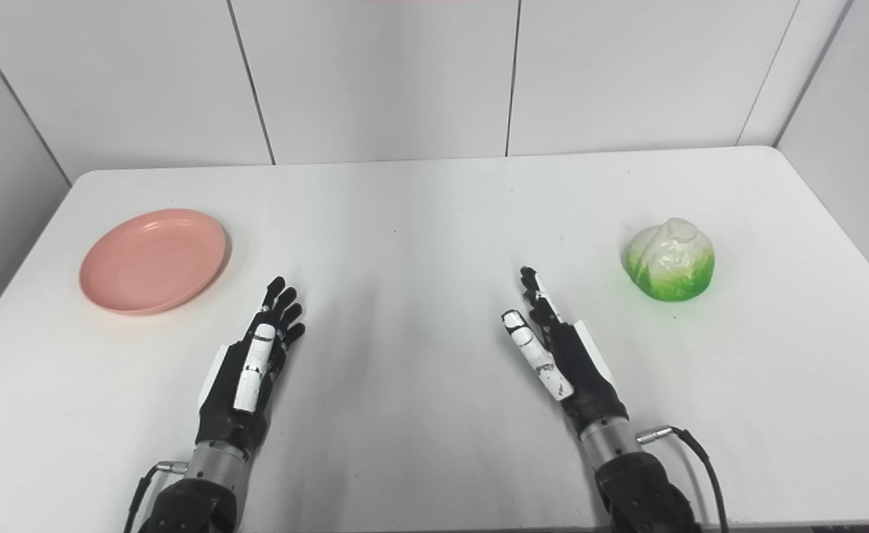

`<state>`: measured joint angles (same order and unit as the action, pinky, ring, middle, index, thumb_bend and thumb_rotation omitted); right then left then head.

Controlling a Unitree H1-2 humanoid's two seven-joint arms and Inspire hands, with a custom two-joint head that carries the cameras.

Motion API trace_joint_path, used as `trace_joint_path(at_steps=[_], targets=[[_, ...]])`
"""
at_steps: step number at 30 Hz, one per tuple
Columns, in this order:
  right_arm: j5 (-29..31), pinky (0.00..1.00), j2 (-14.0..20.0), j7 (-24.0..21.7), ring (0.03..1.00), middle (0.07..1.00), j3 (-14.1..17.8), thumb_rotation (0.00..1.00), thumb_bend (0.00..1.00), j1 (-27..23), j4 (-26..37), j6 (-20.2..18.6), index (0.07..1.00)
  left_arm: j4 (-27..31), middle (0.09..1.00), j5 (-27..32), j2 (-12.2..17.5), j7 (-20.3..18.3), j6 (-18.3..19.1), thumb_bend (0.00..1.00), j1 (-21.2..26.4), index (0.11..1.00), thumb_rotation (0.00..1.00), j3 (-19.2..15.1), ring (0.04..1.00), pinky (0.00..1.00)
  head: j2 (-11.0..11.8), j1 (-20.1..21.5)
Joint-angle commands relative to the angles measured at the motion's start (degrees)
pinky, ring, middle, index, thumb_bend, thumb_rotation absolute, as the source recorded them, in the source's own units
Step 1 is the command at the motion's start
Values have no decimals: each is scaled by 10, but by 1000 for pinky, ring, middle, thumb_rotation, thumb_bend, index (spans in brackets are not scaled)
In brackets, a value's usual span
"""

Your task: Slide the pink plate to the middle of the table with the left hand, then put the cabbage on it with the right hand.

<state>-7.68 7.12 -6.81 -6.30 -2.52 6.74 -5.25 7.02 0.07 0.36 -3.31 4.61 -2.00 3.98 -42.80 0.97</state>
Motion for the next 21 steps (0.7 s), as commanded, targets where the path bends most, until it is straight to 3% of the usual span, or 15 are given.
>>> trace_joint_path(at_steps=[1, 7, 11, 17, 21], targets=[[3, 972, 2, -3, 1000, 1000, -2, 1000, 477, -9, 0, 23, 1000, -3, 991, -2, 0, 0, 5, 357, 10, 987, 1000, 0, 978, 970, 4, -10], [9, 977, 13, -9, 1000, 1000, 3, 1000, 456, -7, -6, 28, 1000, -30, 981, -11, -8, 6, -21, 329, 15, 980, 1000, 8, 975, 967, 28, -77], [24, 979, 23, -14, 1000, 1000, 10, 1000, 442, -5, -16, 45, 1000, -73, 984, -30, -19, 16, -56, 336, 24, 978, 1000, 16, 973, 955, 62, -144], [33, 994, 34, -21, 1000, 1000, 15, 1000, 432, -7, -34, 67, 1000, -143, 984, -50, -29, 29, -100, 367, 40, 980, 1000, 22, 976, 954, 103, -191], [40, 1000, 34, -24, 1000, 1000, 18, 1000, 375, -8, -40, 72, 1000, -169, 971, -54, -34, 31, -118, 374, 45, 969, 1000, 23, 963, 939, 118, -210]])
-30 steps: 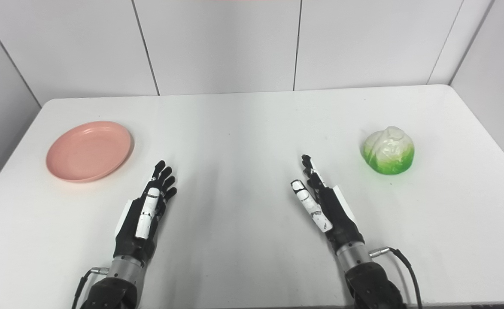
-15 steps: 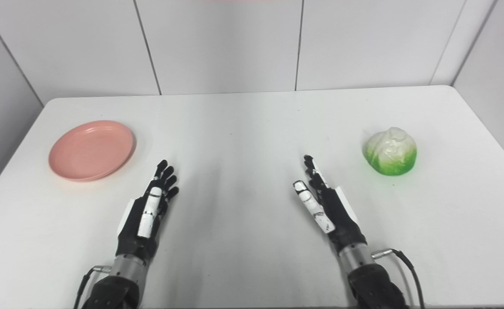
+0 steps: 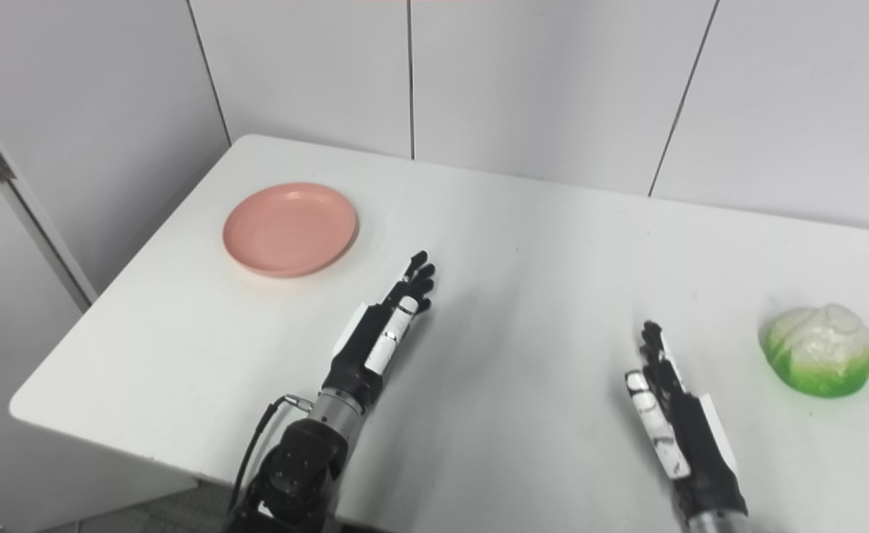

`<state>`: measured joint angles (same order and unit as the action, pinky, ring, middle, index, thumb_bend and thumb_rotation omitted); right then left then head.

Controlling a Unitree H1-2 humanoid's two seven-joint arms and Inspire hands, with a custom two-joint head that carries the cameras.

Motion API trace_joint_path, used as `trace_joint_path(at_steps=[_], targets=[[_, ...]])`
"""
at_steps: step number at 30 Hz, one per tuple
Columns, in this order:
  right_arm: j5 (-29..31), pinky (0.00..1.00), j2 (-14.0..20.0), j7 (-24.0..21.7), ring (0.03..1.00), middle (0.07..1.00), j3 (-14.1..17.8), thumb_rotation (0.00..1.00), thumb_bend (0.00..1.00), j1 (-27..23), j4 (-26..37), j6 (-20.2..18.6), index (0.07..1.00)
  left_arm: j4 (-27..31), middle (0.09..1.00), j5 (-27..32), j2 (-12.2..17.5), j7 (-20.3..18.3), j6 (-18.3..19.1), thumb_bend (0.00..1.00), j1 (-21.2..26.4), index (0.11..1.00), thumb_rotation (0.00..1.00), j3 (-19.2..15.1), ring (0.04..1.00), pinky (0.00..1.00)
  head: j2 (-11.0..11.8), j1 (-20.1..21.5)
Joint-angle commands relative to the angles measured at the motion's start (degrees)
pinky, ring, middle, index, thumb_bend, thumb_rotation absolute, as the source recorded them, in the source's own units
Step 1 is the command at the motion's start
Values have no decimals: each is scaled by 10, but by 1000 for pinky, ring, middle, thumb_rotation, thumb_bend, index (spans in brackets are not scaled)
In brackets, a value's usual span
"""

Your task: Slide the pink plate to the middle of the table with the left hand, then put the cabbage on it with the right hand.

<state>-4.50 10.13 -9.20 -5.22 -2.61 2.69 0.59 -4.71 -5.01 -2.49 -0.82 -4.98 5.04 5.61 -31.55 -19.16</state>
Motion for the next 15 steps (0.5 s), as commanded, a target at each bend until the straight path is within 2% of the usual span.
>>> trace_joint_path(at_steps=[1, 6, 15], targets=[[14, 1000, 3, -1, 1000, 1000, 9, 1000, 359, -7, 0, 12, 1000, -59, 971, -4, -6, 7, -28, 374, -24, 968, 1000, 6, 963, 939, 6, -9], [20, 1000, 2, -4, 1000, 1000, 7, 1000, 309, -6, 2, 10, 1000, -88, 981, -6, -5, 5, -51, 436, -17, 967, 1000, 5, 964, 942, 16, -5], [18, 1000, -2, -1, 1000, 1000, 6, 1000, 281, -2, 6, 8, 1000, -81, 976, -4, -7, 6, -55, 414, -23, 963, 1000, 2, 965, 944, 18, 3]])
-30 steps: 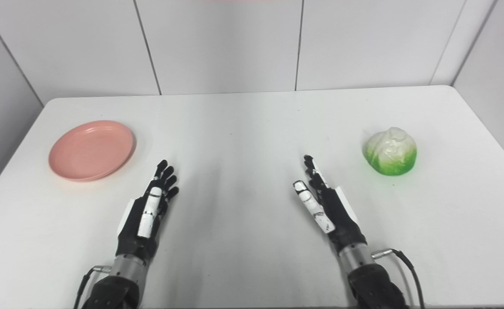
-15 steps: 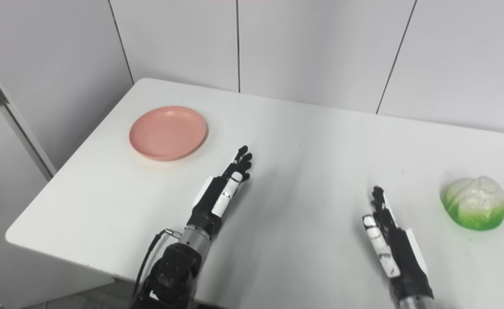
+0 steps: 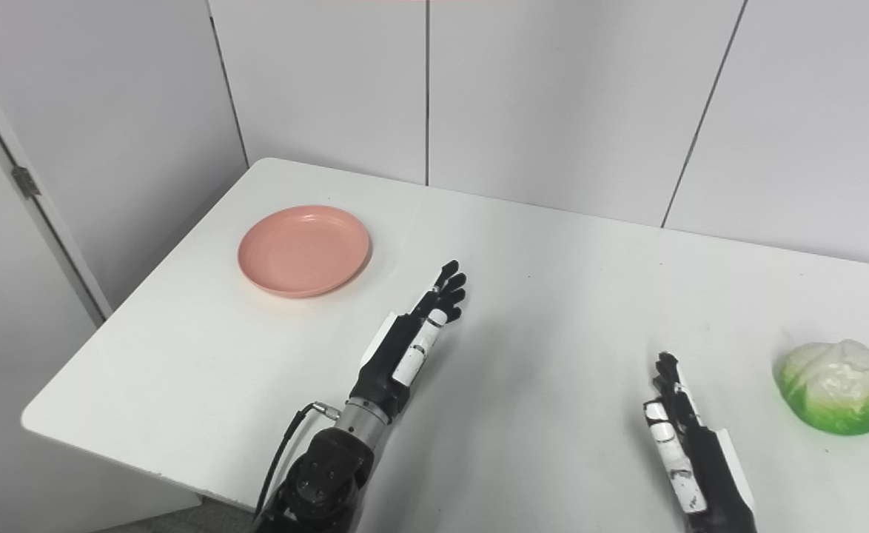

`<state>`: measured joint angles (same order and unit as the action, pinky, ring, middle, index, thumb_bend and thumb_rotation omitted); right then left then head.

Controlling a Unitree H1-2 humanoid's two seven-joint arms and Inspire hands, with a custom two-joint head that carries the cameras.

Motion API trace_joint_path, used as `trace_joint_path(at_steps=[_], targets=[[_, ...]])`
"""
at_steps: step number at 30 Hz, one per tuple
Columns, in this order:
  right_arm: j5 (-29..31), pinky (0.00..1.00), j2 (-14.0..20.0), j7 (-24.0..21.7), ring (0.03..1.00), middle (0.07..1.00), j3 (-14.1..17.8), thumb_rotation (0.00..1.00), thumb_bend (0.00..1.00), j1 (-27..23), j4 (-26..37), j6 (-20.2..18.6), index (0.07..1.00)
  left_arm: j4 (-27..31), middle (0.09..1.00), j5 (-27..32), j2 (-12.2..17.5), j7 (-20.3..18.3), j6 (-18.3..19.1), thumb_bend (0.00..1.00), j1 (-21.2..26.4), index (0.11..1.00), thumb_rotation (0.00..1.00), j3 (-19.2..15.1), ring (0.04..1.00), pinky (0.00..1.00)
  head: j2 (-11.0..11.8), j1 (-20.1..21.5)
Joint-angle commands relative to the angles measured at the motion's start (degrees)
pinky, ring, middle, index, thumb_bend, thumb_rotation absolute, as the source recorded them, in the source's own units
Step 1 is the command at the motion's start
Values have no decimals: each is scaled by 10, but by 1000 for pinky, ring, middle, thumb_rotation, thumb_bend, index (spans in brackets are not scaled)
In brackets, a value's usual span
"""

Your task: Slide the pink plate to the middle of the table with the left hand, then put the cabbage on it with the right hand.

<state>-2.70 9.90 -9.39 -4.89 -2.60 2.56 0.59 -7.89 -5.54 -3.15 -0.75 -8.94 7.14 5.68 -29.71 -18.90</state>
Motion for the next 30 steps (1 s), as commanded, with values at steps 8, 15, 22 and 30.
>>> trace_joint_path(at_steps=[8, 15, 22, 30], targets=[[-2, 1000, -6, 3, 1000, 1000, 1, 1000, 287, 4, 25, -9, 1000, -7, 975, 11, 2, -5, 11, 384, -56, 969, 1000, 0, 965, 947, -7, 5], [-6, 1000, -12, 4, 1000, 1000, 0, 1000, 311, 1, 17, 6, 1000, 48, 990, 22, 8, -22, 42, 368, -59, 990, 1000, 3, 984, 971, -9, 5], [-12, 1000, -18, 9, 1000, 1000, -3, 1000, 308, 1, 19, -1, 1000, 135, 991, 27, 23, -33, 112, 349, -44, 992, 1000, -5, 985, 992, -8, 1], [-16, 1000, -18, 11, 1000, 1000, -3, 1000, 310, 0, 18, 9, 1000, 175, 924, 46, 71, -49, 133, 461, 23, 927, 1000, -33, 906, 886, -5, 4]])
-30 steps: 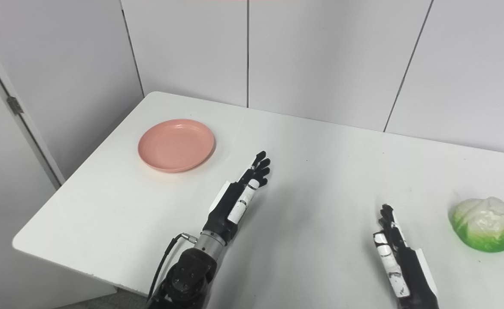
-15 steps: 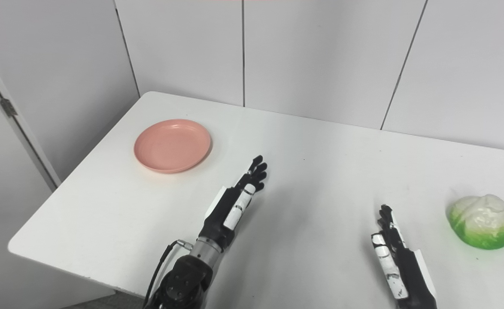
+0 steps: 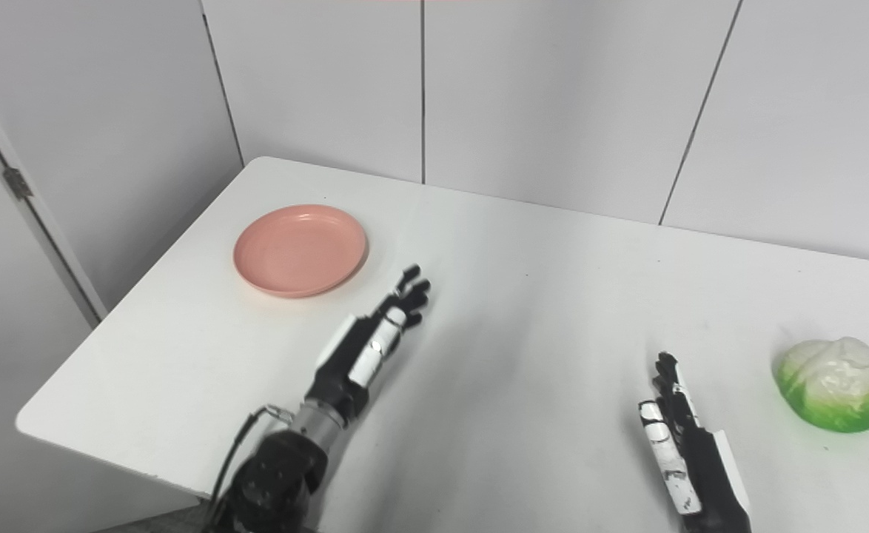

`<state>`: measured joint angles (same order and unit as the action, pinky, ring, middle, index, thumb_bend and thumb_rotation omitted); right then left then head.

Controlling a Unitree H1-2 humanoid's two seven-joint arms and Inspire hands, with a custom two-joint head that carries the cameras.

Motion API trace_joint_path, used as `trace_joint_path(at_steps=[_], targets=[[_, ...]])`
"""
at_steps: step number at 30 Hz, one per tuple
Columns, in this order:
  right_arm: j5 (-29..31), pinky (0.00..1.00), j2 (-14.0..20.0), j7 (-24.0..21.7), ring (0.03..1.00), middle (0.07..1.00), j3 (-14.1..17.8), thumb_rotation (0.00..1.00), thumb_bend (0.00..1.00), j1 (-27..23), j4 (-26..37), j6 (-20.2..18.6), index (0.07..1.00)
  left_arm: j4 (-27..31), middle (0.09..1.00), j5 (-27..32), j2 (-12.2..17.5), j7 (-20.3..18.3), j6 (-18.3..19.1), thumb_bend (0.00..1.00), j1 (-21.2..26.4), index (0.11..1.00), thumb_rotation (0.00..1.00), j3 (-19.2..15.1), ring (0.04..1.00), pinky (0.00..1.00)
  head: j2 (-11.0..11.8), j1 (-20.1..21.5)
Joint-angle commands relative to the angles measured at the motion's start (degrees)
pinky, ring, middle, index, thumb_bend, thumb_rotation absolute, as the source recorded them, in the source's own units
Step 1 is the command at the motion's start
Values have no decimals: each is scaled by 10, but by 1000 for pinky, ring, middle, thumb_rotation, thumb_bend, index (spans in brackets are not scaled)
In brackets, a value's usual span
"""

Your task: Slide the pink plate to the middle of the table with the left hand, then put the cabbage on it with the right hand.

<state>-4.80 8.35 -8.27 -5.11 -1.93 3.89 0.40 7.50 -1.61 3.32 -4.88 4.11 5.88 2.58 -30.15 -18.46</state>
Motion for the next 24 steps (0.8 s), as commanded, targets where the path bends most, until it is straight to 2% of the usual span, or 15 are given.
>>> trace_joint_path(at_steps=[1, 5, 10, 17, 21, 24], targets=[[6, 1000, -2, 0, 1000, 1000, 1, 1000, 311, -7, 3, 10, 1000, 21, 905, 12, 12, -9, 7, 469, 46, 907, 1000, -7, 886, 869, 0, -2], [10, 1000, -4, 0, 1000, 1000, 2, 1000, 300, -8, 2, 6, 1000, 32, 890, 46, 27, -14, 45, 502, 81, 885, 1000, -31, 875, 886, -3, -5], [9, 1000, -4, 0, 1000, 1000, 2, 1000, 285, -9, 0, 7, 1000, 64, 868, 89, 43, -10, 91, 489, 117, 859, 1000, -76, 862, 876, -4, -6], [2, 1000, -2, 1, 1000, 1000, 0, 1000, 297, -9, 1, 10, 1000, 83, 832, 118, 62, 12, 120, 461, 143, 829, 1000, -132, 832, 832, -2, -6], [8, 1000, -4, 0, 1000, 1000, 2, 1000, 303, -11, -6, 14, 1000, 39, 807, 153, 91, 16, 115, 459, 165, 805, 996, -178, 800, 782, 3, -5], [7, 1000, -4, 1, 1000, 1000, 2, 1000, 298, -11, -11, 18, 1000, -6, 807, 174, 110, 10, 101, 464, 178, 804, 998, -204, 805, 790, 6, -3]])
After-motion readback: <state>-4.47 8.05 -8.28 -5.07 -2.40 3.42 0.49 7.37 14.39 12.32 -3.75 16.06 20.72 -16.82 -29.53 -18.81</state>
